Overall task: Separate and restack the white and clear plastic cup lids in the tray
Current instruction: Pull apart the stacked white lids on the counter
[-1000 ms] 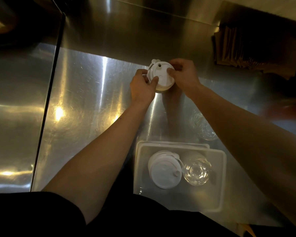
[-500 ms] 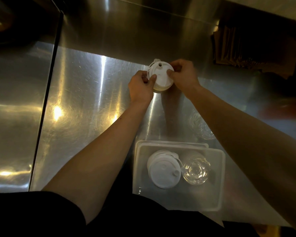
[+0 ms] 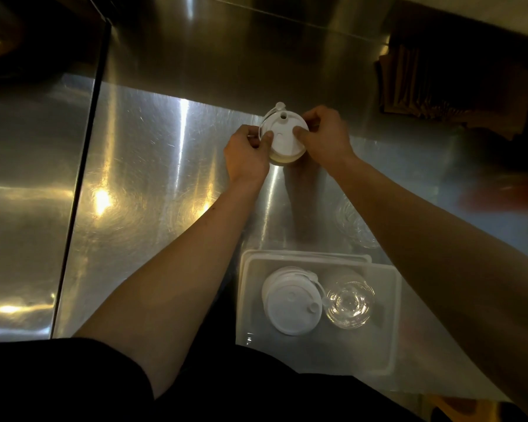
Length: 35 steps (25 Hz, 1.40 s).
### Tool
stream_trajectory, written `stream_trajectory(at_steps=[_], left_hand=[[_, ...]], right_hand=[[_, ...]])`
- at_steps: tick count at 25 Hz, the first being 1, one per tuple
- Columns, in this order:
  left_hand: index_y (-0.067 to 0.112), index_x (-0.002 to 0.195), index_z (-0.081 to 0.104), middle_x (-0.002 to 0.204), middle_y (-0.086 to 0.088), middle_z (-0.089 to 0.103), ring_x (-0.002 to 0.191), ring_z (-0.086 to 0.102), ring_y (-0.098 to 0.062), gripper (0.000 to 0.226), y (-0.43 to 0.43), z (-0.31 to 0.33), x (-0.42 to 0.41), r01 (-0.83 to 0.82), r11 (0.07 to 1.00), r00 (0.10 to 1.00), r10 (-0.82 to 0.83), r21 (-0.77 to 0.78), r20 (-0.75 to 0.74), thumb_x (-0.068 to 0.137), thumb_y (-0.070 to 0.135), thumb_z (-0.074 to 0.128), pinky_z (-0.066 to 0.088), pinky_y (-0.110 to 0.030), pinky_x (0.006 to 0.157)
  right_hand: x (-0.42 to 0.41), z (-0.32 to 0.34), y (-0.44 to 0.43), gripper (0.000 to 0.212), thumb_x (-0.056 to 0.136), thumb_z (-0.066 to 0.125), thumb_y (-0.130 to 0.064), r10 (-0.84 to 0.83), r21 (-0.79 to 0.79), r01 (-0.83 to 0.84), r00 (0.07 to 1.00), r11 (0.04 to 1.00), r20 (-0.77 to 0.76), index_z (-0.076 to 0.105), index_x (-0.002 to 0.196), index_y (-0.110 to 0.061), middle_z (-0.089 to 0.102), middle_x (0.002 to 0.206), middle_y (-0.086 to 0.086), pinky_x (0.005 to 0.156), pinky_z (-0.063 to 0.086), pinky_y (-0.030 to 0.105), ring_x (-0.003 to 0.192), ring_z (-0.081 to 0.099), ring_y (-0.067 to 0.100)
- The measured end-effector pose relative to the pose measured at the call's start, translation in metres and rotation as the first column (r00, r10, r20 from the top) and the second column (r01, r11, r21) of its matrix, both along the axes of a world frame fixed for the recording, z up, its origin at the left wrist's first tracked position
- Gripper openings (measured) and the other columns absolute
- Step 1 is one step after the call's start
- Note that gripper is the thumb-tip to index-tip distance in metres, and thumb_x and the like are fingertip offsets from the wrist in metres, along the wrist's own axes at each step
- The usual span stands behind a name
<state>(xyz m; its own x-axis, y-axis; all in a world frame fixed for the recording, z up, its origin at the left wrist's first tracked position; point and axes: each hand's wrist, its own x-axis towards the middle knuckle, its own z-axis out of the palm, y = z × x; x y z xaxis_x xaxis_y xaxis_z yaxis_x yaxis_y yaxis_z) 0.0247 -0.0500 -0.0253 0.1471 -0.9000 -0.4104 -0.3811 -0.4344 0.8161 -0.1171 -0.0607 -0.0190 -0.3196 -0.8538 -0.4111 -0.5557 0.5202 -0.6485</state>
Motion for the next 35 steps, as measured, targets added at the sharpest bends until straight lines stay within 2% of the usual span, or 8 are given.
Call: stream_trajectory(at_steps=[4,9,14,18,22,25,29,35], left_hand=[[0.011,0.12,0.056,0.098,0.003,0.058,0.089,0.056,-0.008,0.034,0.0,0.002,-0.001,-0.002,1.0,1.0,0.002,-0.001,-0.004,0.091,0.026,0.063,0.05,-0.022,0.085],[0.012,0.115,0.061,0.118,-0.006,0.066,0.096,0.059,-0.009,0.027,-0.001,0.002,-0.001,0.048,0.998,0.999,-0.047,-0.05,0.027,0.091,0.024,0.062,0.048,-0.012,0.074],[0.011,0.122,0.056,0.115,-0.006,0.066,0.088,0.057,-0.007,0.035,-0.005,0.002,0.002,0.058,0.998,0.997,-0.057,-0.013,0.056,0.091,0.025,0.063,0.047,-0.018,0.085],[0.007,0.118,0.06,0.117,-0.01,0.066,0.102,0.063,-0.018,0.034,-0.007,0.004,0.004,0.139,0.99,0.981,-0.138,0.003,0.139,0.092,0.028,0.062,0.046,-0.021,0.084],[0.008,0.115,0.061,0.119,-0.01,0.065,0.105,0.064,-0.022,0.032,-0.01,0.008,0.007,0.191,0.981,0.971,-0.194,0.034,0.14,0.092,0.03,0.061,0.052,-0.029,0.09],[0.007,0.118,0.061,0.124,-0.011,0.064,0.109,0.063,-0.025,0.035,-0.008,0.009,0.011,0.206,0.976,0.971,-0.213,0.074,0.109,0.092,0.031,0.06,0.053,-0.039,0.096],[0.005,0.124,0.058,0.128,-0.013,0.061,0.115,0.059,-0.026,0.037,-0.001,0.015,0.014,0.285,0.952,0.942,-0.299,0.11,0.152,0.093,0.025,0.057,0.046,-0.031,0.096],[0.007,0.129,0.052,0.132,-0.011,0.058,0.119,0.056,-0.026,0.04,0.009,0.021,0.02,0.266,0.952,0.946,-0.287,0.149,0.148,0.094,0.026,0.055,0.043,-0.027,0.092]], right_hand=[[-0.002,-0.003,0.005,0.029,0.089,0.068,-0.021,0.01,0.006,-0.01,1.0,1.0,-0.025,0.061,0.115,-0.01,0.066,0.116,0.006,0.08,0.046,0.021,0.102,0.061,0.015],[-0.001,-0.008,0.01,0.027,0.088,0.067,-0.021,-0.029,-0.021,0.028,0.999,0.999,-0.02,0.064,0.112,-0.009,0.069,0.112,0.007,0.078,0.048,0.021,0.102,0.065,0.018],[0.0,-0.013,0.013,0.028,0.087,0.067,-0.026,-0.054,-0.014,0.053,0.997,0.998,-0.046,0.063,0.111,-0.011,0.067,0.111,0.008,0.081,0.054,0.027,0.101,0.065,0.02],[0.002,-0.01,0.012,0.03,0.088,0.067,-0.026,-0.077,0.019,0.078,0.996,0.997,-0.046,0.058,0.113,-0.013,0.065,0.118,0.01,0.09,0.055,0.035,0.107,0.063,0.022],[0.006,-0.004,0.013,0.035,0.089,0.065,-0.024,-0.103,0.064,0.104,0.995,0.993,-0.017,0.055,0.12,-0.011,0.062,0.124,0.011,0.09,0.05,0.029,0.114,0.06,0.023],[0.008,-0.001,0.019,0.041,0.091,0.063,-0.021,-0.132,0.121,0.129,0.991,0.984,0.02,0.052,0.129,-0.011,0.059,0.13,0.012,0.094,0.049,0.03,0.119,0.058,0.025],[0.009,-0.001,0.03,0.046,0.087,0.062,-0.015,-0.172,0.154,0.16,0.983,0.975,0.066,0.052,0.132,-0.009,0.06,0.129,0.013,0.099,0.051,0.035,0.118,0.059,0.026],[0.009,-0.003,0.041,0.05,0.082,0.068,-0.014,-0.189,0.199,0.161,0.974,0.967,0.129,0.054,0.13,-0.012,0.061,0.126,0.013,0.099,0.053,0.043,0.114,0.061,0.028]])
